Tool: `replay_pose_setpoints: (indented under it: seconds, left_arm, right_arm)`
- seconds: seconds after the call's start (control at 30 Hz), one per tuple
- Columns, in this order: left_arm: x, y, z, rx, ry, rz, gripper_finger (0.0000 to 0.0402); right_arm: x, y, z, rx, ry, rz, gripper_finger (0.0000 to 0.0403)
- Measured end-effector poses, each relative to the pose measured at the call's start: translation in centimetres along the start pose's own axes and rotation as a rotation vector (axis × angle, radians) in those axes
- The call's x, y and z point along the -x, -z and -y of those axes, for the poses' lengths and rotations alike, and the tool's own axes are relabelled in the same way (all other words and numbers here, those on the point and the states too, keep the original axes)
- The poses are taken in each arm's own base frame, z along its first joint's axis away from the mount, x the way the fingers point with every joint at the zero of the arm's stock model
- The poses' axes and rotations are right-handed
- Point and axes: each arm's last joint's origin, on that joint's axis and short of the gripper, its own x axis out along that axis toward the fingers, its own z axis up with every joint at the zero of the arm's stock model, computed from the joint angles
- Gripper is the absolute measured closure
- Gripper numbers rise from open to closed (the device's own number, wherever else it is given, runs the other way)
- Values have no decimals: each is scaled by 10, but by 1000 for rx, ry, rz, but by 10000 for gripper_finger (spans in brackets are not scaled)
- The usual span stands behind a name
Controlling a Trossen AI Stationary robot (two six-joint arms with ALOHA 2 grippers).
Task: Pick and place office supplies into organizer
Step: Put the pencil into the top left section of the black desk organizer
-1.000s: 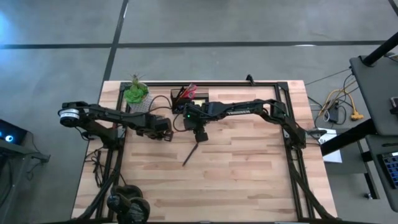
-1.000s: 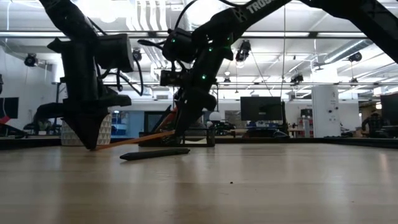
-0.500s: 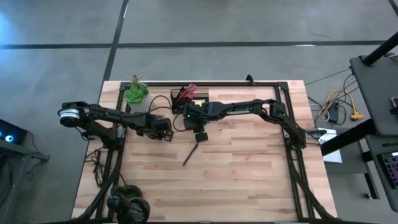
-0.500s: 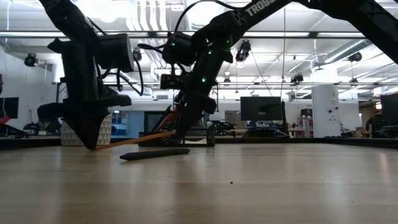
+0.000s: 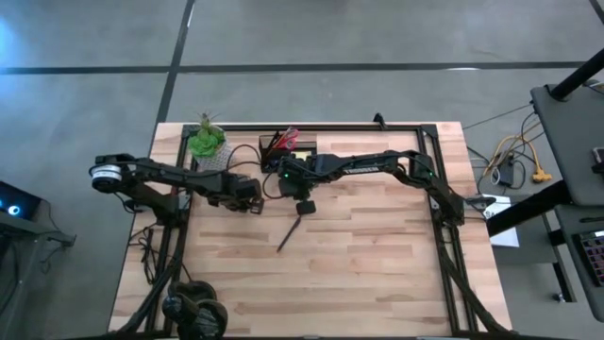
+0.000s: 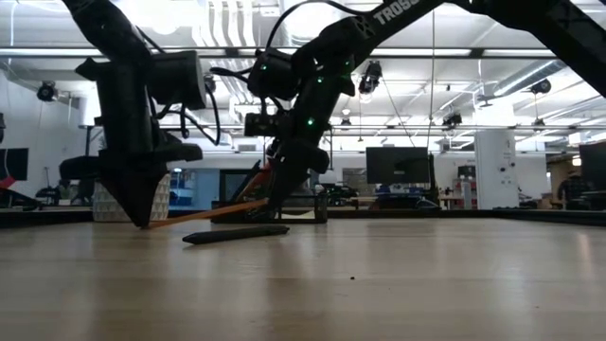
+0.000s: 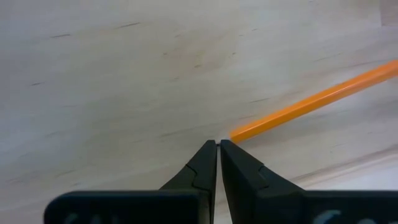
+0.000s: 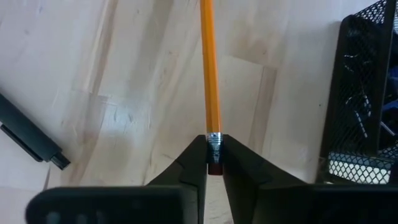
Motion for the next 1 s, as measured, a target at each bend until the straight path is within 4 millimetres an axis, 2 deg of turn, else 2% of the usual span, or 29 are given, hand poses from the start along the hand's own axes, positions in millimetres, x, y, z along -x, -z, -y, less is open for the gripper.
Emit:
replay_pose_setpoints:
  seconds: [0.23, 0.37, 0.5, 0.63, 1.0]
  left_arm:
    - [4, -3, 6, -6, 27, 8, 394]
    - [10, -3, 8, -9, 45, 15, 394]
    - [25, -4, 12, -11, 103, 56, 394]
    - [48, -6, 11, -7, 160, 128, 394]
    - [112, 4, -6, 1, 420, 308, 394]
  right_arm:
    - [1, 1, -1, 2, -1, -14, 375]
    - [9, 0, 0, 7, 33, -20, 376]
    - [30, -3, 4, 30, 130, -29, 376]
    - [53, -2, 7, 74, 256, -94, 376]
    - [123, 2, 10, 276, 651, -328, 376]
